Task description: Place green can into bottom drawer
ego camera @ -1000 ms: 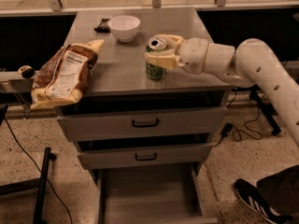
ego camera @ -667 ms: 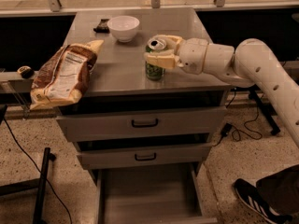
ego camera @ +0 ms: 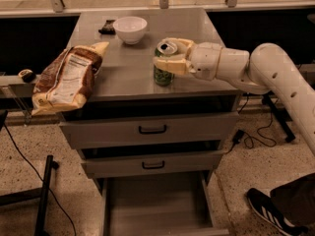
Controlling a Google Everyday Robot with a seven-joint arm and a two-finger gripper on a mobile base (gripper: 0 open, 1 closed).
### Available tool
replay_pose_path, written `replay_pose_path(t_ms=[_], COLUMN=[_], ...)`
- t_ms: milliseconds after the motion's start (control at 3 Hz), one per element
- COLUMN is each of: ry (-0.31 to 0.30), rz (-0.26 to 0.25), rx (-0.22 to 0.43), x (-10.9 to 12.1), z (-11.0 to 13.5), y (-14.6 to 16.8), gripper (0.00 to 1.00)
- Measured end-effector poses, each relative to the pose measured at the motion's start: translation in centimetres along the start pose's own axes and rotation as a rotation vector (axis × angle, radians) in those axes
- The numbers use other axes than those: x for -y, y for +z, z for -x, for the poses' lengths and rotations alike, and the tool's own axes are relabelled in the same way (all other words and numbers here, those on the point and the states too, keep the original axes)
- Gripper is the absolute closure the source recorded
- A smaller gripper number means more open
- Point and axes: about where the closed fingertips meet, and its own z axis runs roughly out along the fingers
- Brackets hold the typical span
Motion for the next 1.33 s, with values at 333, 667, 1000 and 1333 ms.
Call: replay_pose_path(t_ms=[333, 667, 1000, 1333], ry=[0.012, 0.027, 0.027, 0.036], rz=[0.022, 0.058, 0.058, 0.092], rx=[0.019, 0.051, 0.051, 0.101], x=[-0.9, -2.3, -2.3, -1.6], z=[0.1, 0.5, 0.5, 2.0], y=[-0.3, -0.7, -0.7, 0.3], gripper=[1.0, 1.0, 1.0, 1.0])
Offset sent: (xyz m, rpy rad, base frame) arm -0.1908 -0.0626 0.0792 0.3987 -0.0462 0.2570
